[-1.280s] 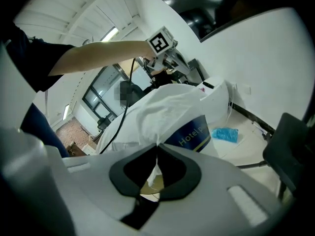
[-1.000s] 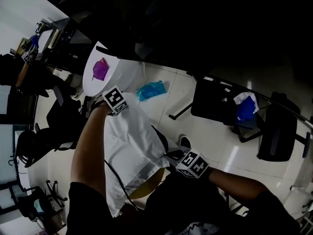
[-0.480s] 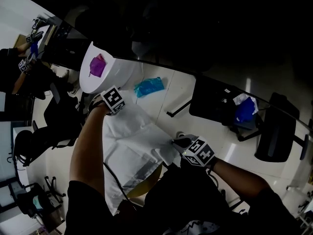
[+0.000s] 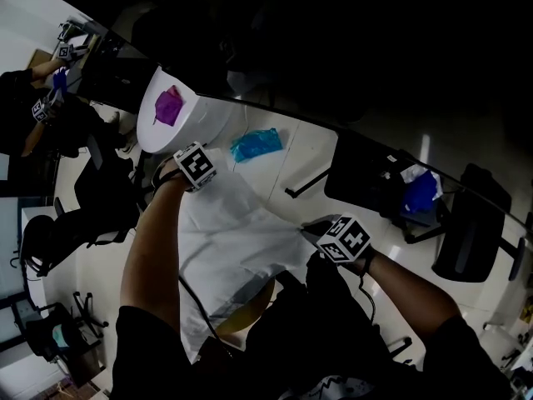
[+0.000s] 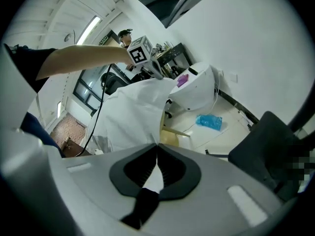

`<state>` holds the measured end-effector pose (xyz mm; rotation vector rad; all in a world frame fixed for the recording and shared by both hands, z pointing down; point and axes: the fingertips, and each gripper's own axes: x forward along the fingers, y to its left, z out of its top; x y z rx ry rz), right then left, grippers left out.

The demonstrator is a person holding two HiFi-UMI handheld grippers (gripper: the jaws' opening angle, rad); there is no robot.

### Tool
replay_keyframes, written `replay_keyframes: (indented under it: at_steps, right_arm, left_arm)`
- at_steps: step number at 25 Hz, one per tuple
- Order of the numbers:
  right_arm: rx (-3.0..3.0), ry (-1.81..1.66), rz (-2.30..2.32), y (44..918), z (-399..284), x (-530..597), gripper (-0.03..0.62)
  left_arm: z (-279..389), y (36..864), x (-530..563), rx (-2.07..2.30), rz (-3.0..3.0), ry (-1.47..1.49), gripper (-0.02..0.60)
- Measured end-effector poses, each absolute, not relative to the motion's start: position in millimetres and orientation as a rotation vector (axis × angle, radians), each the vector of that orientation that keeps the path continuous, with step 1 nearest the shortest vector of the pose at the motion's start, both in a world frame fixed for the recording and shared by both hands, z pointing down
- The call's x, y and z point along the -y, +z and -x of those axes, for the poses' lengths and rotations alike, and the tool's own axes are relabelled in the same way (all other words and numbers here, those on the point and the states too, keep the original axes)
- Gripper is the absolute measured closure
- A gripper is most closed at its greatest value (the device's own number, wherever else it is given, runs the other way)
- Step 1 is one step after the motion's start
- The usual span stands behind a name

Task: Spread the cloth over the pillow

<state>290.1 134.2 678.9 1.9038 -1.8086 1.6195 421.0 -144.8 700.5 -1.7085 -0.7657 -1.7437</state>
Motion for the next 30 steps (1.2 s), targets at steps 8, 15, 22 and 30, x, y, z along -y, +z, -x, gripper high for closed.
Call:
replay_keyframes:
  at_steps: [8, 15, 22, 30]
  right_arm:
    - [1.826, 1.732, -1.834, 669, -283, -149, 0.580]
    - [1.838, 1.715, -1.845, 671, -276, -142, 0.580]
    - [1.853, 1.674, -1.899, 663, -278, -142, 0.580]
    - [1.827, 1.701, -1.896, 678, -277, -141, 0.580]
  left_arm:
    - [-411, 715, 141, 0.818, 1.700, -1.789, 0.556]
    - [-396, 720, 142, 0.852, 1.605, -1.838, 0.578]
    - [-438, 690, 148, 0.776, 1.742, -1.703, 0.578]
    - [-459, 687, 154, 0.702, 1.749, -1.636, 0.577]
